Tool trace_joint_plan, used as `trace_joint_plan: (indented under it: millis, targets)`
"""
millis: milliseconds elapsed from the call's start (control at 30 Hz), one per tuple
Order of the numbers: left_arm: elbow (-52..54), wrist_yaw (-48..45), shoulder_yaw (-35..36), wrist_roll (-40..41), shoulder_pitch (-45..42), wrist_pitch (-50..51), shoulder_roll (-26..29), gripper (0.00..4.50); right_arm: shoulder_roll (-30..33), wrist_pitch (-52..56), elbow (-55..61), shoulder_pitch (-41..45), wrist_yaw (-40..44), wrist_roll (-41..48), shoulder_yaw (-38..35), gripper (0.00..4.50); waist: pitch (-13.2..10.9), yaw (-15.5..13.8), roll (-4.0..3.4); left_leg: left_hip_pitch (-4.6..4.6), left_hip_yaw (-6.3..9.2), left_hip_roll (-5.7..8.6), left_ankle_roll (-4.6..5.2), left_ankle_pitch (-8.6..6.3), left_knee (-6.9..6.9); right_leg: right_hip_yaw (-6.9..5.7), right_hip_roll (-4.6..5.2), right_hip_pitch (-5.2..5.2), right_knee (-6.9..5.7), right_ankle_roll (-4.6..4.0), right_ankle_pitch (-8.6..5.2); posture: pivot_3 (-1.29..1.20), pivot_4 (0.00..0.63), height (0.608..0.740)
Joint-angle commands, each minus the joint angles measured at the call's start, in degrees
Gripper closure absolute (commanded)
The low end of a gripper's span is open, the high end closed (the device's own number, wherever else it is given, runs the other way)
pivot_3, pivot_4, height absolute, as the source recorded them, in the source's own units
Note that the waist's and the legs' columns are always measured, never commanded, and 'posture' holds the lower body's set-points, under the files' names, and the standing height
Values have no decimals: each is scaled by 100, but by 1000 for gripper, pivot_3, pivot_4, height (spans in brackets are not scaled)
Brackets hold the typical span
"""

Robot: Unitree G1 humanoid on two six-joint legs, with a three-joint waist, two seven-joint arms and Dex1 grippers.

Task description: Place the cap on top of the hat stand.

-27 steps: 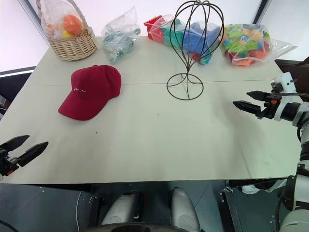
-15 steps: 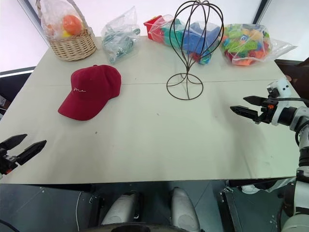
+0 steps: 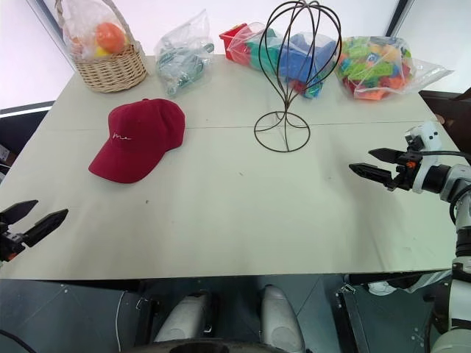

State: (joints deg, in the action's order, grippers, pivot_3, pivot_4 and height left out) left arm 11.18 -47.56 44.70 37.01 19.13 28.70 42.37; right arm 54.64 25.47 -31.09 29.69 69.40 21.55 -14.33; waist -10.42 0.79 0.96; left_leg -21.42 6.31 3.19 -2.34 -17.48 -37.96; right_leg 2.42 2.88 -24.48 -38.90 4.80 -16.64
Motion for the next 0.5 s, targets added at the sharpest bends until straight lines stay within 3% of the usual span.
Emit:
trace_joint_plan:
  millis: [33,167,333,500]
  targets:
    - [-41,183,191,-139,-133,-250,57,0,-7,-147,51,200,-82,29,-84,52,0,0,0,0,0,0,0,0,0,0,0,0,0,0,0,0,150,739]
    - [-444,468,240,-682,-287,-837,137,0,-92,-238,47,365,-221,18,-83,52,0,11,0,1,0,0,0,0,0,0,0,0,0,0,0,0,150,739]
    - [-1406,477,245,-1406,-624,-1903,681,0,-206,-430,337,492,-381,-15,-29,52,0,6,0,0,1,0,0,0,3,-1,-1,-2,0,0,0,0,150,739]
    - [-1800,229,90,-1546,-921,-2299,1061,0,-223,-448,1134,367,-307,61,89,52,-1,-1,-3,-1,1,0,0,0,3,-1,1,-2,2,0,0,0,150,739]
